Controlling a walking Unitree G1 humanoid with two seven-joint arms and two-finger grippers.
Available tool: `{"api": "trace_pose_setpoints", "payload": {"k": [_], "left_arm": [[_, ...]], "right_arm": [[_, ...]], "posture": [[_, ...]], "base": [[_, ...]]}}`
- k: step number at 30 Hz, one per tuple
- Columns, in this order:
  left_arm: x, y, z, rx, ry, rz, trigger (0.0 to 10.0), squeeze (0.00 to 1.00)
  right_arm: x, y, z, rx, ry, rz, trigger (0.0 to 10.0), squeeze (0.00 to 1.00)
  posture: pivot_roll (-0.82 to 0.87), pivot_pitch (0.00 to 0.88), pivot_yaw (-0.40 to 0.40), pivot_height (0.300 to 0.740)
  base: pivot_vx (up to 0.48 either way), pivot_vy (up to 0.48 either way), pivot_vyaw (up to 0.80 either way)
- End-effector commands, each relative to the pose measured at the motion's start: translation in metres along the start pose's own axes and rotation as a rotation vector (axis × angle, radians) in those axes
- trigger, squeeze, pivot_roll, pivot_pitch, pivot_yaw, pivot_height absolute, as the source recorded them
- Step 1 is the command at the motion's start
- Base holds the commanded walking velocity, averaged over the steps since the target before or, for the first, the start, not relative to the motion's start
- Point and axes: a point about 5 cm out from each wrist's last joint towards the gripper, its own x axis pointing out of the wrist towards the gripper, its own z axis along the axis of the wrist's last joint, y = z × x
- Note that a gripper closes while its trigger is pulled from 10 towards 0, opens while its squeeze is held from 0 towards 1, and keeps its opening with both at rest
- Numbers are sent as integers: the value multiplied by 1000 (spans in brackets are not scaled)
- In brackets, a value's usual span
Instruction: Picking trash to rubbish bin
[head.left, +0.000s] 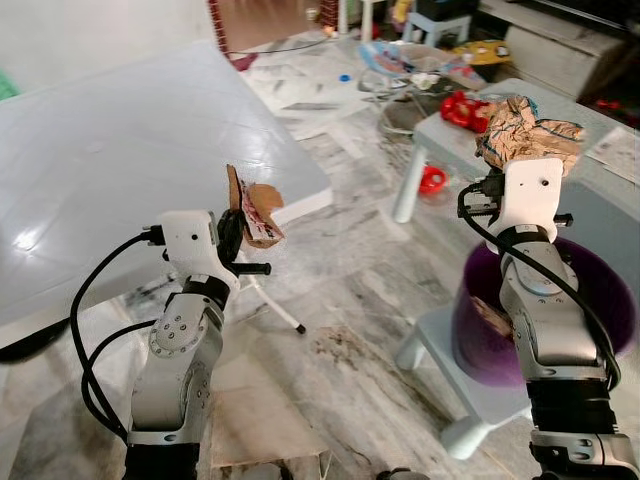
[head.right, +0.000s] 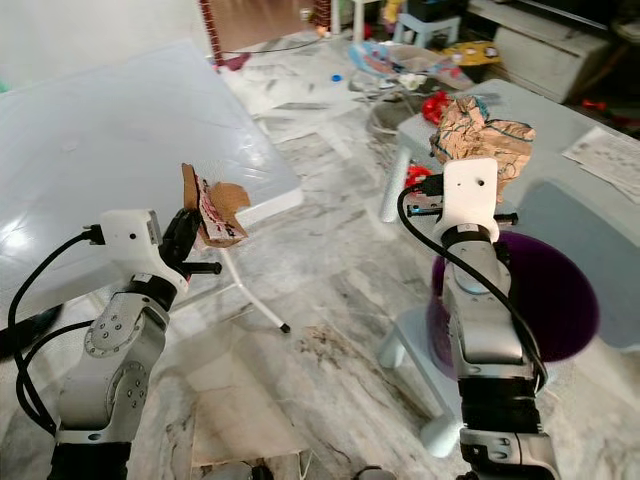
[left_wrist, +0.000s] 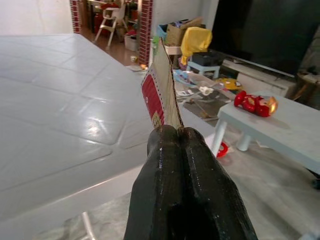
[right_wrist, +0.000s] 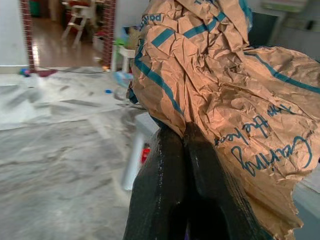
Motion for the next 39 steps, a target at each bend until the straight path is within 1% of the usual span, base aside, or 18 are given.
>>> {"api": "trace_pose_setpoints", "payload": {"k": [1,7,19,26,36,39], "left_arm": [[0,4,0,9,-2,18,10000,0],[-3,1,-2,9,6,4,10000,0],[-1,3,-1,20,6,3,10000,0],[-2,1,-3,21,11,-3,10000,0],[-4,0,-3,27,16,-17,10000,0],[-3,0,-3,29,17,-20,10000,0]], "right_arm": [[2,-1,3,7,-2,-3,10000,0],[1,-1,2,10,-1,-7,10000,0],[1,-4,2,7,0,-19,10000,0],[0,-4,3,6,-8,-13,10000,0],[-1,-1,4,9,-18,-3,10000,0],[-1,-2,3,9,-8,-8,10000,0]], "posture": [[-29,103,45,740],[-29,107,45,740],[-35,116,50,740],[-34,121,50,740],[-33,124,51,740],[-34,125,51,740]], "base": [[0,0,-775],[0,0,-775],[0,0,-774],[0,0,-723],[0,0,-52],[0,0,-625]]}}
